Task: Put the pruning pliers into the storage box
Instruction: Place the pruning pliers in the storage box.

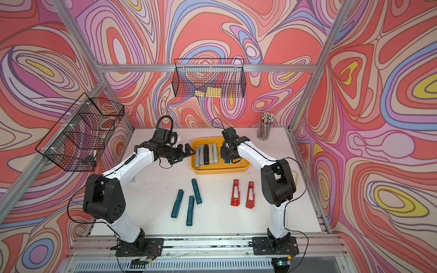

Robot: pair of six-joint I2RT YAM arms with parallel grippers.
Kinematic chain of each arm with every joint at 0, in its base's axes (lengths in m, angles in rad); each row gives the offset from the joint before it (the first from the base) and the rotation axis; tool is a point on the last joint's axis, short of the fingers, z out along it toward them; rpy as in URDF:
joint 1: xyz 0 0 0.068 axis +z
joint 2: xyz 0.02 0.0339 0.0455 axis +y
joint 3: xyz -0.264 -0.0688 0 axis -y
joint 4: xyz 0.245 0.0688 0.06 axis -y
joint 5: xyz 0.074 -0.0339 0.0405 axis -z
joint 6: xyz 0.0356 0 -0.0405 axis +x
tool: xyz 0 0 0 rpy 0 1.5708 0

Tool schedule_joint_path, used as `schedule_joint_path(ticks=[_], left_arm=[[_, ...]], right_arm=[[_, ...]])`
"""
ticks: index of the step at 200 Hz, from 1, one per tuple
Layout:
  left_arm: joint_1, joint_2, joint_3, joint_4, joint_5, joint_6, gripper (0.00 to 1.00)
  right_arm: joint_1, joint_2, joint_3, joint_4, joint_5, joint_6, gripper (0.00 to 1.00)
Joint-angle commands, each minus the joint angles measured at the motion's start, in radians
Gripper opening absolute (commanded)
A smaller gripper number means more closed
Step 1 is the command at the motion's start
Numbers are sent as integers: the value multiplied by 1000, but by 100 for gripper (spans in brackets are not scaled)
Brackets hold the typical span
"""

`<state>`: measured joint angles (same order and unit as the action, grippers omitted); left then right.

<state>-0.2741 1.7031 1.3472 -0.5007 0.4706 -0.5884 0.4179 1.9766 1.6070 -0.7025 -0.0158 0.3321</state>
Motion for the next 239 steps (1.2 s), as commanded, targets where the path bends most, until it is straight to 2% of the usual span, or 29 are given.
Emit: schedule_joint_path(ticks=[1,239], left_arm=[[-2,12,29,33,0,-11,99],[-2,65,-92,192,19,-80,99]], right_arm=[[-11,36,37,37,-9,-24,0],[-13,224,127,83,-11,-18,0]])
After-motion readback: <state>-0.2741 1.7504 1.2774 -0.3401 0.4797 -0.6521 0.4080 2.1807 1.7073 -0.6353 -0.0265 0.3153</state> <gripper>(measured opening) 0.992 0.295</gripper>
